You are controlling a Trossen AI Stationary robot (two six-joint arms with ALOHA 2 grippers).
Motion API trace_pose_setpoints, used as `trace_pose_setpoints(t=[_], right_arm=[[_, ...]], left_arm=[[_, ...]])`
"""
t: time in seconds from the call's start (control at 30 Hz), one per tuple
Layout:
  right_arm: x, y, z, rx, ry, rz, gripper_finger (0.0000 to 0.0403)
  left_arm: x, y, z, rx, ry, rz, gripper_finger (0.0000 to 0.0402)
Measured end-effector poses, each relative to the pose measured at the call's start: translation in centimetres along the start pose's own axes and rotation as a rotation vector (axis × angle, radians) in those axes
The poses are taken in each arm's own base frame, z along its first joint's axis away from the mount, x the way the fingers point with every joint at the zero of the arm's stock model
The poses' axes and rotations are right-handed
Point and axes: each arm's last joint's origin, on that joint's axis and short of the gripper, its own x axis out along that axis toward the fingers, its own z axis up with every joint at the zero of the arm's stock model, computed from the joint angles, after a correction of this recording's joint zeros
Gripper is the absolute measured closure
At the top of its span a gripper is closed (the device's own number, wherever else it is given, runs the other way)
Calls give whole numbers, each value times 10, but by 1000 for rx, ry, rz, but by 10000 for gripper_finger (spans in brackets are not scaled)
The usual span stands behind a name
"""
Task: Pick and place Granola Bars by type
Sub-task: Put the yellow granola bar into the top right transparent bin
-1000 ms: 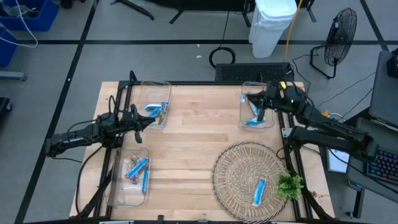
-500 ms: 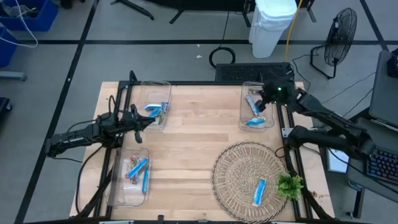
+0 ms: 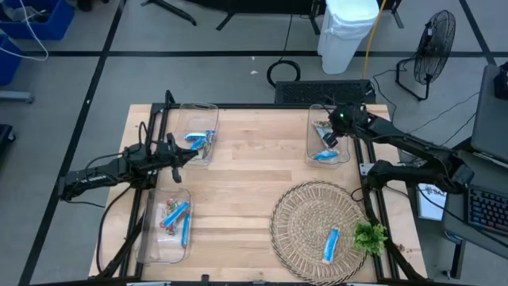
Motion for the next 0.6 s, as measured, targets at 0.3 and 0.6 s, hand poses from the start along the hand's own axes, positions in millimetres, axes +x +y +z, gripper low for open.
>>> trace_pose_setpoints(t=[0.3, 0.6], right_arm=[[4, -6, -2, 44, 29, -35, 403], [4, -6, -1, 45, 27, -35, 403]], left_arm=[[0, 0, 0, 0, 0, 0, 371], [0, 0, 0, 0, 0, 0, 371]])
